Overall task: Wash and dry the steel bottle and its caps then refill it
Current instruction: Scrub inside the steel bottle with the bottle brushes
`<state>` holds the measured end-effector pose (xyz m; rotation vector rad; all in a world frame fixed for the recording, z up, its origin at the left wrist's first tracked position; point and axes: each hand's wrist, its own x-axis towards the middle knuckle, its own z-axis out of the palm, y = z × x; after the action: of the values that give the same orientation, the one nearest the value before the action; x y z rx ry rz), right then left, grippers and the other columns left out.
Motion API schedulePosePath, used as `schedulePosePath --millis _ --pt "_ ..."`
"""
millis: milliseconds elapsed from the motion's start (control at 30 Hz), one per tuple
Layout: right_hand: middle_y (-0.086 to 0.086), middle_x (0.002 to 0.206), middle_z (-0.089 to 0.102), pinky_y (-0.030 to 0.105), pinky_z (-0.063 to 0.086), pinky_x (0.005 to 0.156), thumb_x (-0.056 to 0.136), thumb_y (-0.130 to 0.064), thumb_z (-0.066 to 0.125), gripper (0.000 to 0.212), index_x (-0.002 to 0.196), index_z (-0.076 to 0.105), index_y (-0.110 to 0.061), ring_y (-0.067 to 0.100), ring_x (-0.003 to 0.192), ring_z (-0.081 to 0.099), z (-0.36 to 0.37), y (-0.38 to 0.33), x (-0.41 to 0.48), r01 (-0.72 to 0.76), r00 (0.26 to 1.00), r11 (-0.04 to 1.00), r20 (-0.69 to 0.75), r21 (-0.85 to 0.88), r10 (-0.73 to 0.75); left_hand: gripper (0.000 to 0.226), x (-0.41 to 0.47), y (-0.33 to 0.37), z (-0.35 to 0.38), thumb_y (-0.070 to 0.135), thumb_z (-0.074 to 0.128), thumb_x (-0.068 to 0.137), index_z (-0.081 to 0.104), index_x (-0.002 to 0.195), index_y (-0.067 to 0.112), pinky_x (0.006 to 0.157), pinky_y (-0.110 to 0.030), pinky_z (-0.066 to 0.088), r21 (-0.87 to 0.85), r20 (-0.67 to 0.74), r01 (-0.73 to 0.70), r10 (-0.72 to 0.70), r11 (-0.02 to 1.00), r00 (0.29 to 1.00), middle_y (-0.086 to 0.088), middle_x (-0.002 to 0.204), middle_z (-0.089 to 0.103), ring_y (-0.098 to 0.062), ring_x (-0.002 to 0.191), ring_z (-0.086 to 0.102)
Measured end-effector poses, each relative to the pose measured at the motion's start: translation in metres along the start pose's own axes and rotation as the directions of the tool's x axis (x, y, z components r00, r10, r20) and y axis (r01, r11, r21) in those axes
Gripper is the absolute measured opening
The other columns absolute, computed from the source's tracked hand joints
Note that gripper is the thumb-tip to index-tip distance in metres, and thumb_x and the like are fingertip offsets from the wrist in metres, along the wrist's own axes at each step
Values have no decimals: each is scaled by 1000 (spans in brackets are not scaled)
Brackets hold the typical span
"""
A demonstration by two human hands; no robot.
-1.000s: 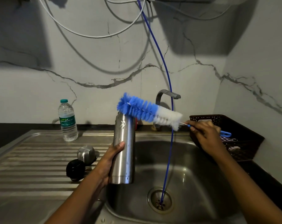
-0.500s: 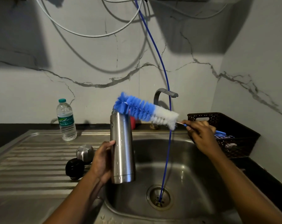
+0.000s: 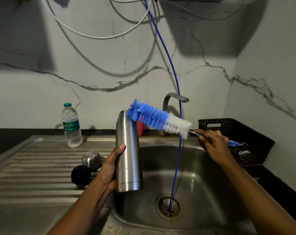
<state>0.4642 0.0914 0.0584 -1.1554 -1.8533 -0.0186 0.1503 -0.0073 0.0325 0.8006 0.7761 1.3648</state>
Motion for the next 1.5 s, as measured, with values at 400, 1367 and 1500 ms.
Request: schedulePosePath --millis 400,1367,1500 --pt "-19 78 50 29 17 75 94 -31 45 25 113 58 -39 10 87 40 5 -12 1 11 1000 1000 -4 26 -10 72 -1 4 -1 44 84 34 75 90 0 61 -34 58 -65 86 -49 54 997 995 -24 85 69 -32 70 69" --pt "-7 86 61 30 14 65 89 -34 42 28 113 56 -43 18 89 49 29 -29 -5 86 996 996 5 -10 -86 115 -2 15 -15 52 92 33 52 128 1 64 -38 59 -124 17 -45 47 991 999 -23 90 67 -30 69 68" --pt "-5 85 61 30 15 65 89 -33 43 28 112 55 -42 18 87 48 29 -30 -7 63 998 997 12 54 -64 109 -3 15 -13 53 92 30 56 118 -1 60 -39 59 -112 20 -46 49 993 999 -22 87 67 -33 64 67"
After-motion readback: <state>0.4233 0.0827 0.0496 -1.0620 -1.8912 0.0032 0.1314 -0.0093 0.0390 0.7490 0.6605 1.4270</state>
